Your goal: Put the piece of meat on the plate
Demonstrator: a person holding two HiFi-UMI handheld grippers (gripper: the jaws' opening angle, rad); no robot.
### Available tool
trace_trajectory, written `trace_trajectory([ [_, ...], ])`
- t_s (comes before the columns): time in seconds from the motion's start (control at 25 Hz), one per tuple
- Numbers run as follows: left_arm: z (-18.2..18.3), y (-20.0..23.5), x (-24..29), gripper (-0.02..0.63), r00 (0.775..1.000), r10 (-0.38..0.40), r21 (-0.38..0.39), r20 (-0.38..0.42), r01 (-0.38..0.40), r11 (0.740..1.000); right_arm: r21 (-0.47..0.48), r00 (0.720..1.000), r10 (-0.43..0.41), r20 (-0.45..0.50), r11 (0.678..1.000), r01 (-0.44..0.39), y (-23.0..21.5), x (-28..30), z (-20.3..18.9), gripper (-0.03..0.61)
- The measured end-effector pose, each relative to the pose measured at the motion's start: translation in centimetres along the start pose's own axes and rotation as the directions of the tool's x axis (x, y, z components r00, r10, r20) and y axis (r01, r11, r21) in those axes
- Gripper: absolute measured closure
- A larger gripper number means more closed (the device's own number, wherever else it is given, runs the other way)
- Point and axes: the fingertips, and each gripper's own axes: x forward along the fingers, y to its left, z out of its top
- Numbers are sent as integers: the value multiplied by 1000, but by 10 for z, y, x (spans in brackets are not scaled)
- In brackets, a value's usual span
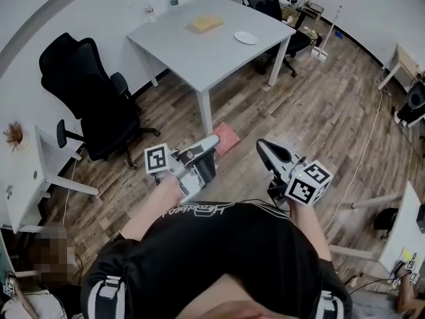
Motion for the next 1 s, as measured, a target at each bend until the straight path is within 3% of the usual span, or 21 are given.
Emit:
trace_trajectory([
  [1.0,-3,56,168,529,999,-7,-3,-33,7,1000,19,997,42,58,999,-43,-145,-58,62,572],
])
